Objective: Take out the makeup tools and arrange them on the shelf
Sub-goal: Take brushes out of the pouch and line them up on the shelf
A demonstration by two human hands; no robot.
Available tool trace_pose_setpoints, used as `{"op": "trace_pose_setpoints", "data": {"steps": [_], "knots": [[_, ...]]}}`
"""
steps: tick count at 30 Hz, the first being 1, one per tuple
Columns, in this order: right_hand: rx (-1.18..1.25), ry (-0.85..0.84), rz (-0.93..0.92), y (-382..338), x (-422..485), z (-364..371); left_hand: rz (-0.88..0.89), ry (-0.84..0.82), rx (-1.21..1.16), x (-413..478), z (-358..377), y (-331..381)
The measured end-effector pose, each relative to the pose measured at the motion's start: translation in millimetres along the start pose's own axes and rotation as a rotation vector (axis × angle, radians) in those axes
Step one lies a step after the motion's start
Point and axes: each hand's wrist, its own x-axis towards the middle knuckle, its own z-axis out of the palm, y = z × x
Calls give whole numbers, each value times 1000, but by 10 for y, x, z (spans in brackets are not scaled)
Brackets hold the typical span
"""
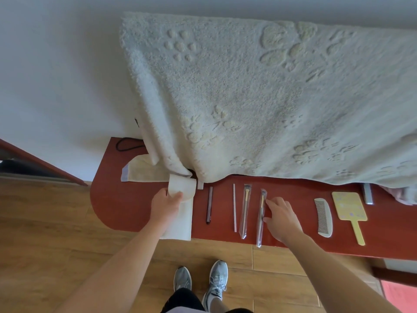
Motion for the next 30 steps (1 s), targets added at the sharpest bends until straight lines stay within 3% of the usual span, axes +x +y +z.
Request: {"op": "trace_pose_setpoints", "data": {"steps": [13, 26, 30], "knots": [[34, 12, 23, 23, 18, 27, 51, 56, 216, 86, 124, 33], [61, 17, 16, 37, -2, 20, -69, 121, 324, 166, -12, -44], [86, 12, 30, 13, -2, -22, 16, 178, 411, -25, -26, 87]]}}
